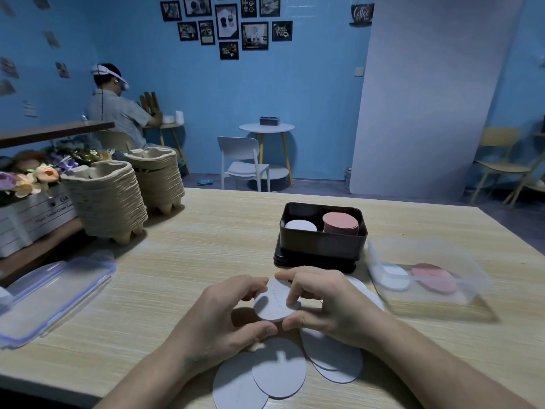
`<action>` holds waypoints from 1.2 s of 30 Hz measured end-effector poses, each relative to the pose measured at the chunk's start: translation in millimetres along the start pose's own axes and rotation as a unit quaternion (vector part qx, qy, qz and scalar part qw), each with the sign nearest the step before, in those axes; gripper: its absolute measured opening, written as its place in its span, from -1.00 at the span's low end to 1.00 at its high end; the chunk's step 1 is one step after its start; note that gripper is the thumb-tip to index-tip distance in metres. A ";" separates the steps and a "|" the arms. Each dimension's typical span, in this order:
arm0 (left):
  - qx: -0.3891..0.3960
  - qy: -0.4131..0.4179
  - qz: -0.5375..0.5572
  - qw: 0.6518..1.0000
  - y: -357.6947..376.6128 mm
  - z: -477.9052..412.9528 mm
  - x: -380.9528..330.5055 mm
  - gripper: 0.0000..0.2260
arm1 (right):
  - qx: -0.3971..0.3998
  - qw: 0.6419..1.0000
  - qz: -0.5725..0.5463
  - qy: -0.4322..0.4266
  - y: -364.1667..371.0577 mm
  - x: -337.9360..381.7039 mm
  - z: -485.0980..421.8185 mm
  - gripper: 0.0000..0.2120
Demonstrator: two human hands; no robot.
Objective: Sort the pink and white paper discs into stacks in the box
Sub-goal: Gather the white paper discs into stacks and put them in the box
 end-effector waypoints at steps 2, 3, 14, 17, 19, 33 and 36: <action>0.002 0.005 -0.001 1.000 -0.2 0.0 -0.6 -0.63 | 0.008 1.000 -0.012 0.008 -0.8 0.2 1.9 -0.73; 0.003 0.009 -0.001 1.000 -0.4 -0.1 -1.4 -0.63 | 0.015 1.000 -0.016 0.012 -1.4 1.3 2.4 -0.73; 0.034 0.026 0.010 0.999 -2.1 -2.9 -8.5 -0.59 | 0.089 0.995 0.046 0.024 0.3 10.3 0.6 -0.72; 0.037 0.023 0.004 0.999 -2.0 -3.2 -7.9 -0.60 | 0.086 0.995 0.038 0.025 1.1 10.3 0.3 -0.73; 0.038 0.017 0.004 0.999 -1.9 -3.1 -7.7 -0.62 | 0.084 0.996 0.035 0.027 1.6 9.6 0.8 -0.73; 0.125 -0.032 -0.023 0.991 2.4 4.5 -25.9 -0.64 | 0.057 0.994 0.056 0.069 -18.5 1.5 14.9 -0.72; 0.167 -0.042 -0.045 0.984 3.0 6.7 -32.0 -0.50 | 0.066 0.993 0.057 0.077 -19.1 1.6 16.1 -0.73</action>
Point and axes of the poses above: each hand's wrist, its own z-axis away from the middle knuckle, its own y-axis out of the palm, x = y × z, the point moved 2 cm from there along -z, towards the middle knuckle, and after that the axes turned 13 degrees about x, right-handed, at the moved point
